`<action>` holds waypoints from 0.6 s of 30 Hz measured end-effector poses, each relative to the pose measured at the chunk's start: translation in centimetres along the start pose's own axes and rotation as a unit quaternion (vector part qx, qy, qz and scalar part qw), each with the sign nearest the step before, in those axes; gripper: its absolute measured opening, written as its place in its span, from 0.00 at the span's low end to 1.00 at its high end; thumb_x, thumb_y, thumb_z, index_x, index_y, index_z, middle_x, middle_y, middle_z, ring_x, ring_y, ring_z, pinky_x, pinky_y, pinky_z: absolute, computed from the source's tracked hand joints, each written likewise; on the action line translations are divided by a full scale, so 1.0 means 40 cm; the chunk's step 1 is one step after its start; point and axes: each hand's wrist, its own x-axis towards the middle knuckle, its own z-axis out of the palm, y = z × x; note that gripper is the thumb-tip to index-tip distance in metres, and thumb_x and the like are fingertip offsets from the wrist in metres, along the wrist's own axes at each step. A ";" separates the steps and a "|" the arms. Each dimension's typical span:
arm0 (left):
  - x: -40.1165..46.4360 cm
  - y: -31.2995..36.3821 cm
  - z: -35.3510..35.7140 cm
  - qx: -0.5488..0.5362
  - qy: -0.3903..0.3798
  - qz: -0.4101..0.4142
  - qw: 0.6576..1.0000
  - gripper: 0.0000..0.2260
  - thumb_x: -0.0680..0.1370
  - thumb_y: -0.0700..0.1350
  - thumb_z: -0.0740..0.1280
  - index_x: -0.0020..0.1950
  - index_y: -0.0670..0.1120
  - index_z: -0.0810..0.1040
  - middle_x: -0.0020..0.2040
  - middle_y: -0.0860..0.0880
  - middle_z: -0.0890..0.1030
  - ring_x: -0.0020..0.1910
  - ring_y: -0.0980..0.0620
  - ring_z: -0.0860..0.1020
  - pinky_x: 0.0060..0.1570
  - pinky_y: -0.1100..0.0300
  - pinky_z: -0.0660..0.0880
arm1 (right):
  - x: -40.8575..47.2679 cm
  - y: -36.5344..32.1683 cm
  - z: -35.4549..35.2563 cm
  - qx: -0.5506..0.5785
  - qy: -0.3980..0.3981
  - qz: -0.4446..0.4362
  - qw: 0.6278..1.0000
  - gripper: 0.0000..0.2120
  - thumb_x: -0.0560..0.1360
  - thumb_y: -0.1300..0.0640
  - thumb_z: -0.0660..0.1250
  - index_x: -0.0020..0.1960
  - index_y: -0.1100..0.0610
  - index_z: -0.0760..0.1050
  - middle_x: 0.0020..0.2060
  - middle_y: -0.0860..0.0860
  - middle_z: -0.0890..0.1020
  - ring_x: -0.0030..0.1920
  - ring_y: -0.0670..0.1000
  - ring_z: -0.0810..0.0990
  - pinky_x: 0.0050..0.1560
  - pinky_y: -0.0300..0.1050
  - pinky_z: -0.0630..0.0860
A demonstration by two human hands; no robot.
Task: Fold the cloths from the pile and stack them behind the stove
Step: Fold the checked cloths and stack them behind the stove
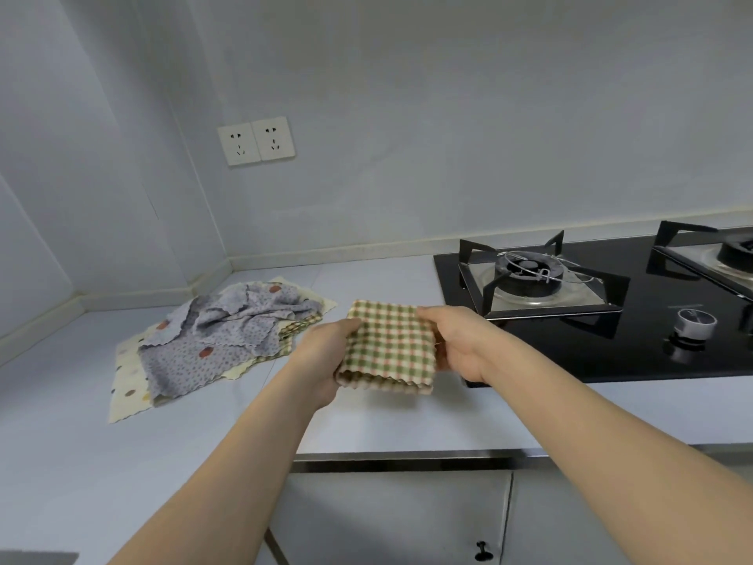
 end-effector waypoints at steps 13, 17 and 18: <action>0.214 0.211 0.085 0.031 -0.041 -0.139 0.989 0.08 0.79 0.40 0.64 0.54 0.38 0.78 0.48 0.43 0.84 0.48 0.45 0.83 0.54 0.49 0.79 | 0.153 -0.231 -0.049 -0.050 0.084 0.100 0.990 0.11 0.79 0.67 0.56 0.57 0.61 0.74 0.46 0.57 0.81 0.39 0.52 0.80 0.39 0.45 0.77; 0.123 0.397 0.192 0.055 -0.084 -0.155 0.983 0.07 0.79 0.39 0.64 0.51 0.38 0.79 0.47 0.43 0.84 0.47 0.45 0.83 0.56 0.48 0.78 | 0.028 -0.376 -0.128 0.000 0.130 0.133 0.983 0.11 0.80 0.67 0.57 0.59 0.62 0.74 0.47 0.58 0.81 0.42 0.54 0.81 0.43 0.50 0.80; 0.104 0.428 0.221 0.057 -0.097 -0.160 0.981 0.07 0.79 0.39 0.64 0.52 0.38 0.79 0.47 0.42 0.85 0.47 0.45 0.83 0.55 0.48 0.78 | 0.000 -0.405 -0.151 0.015 0.144 0.141 0.979 0.11 0.80 0.67 0.57 0.60 0.62 0.73 0.48 0.58 0.82 0.44 0.55 0.81 0.47 0.52 0.80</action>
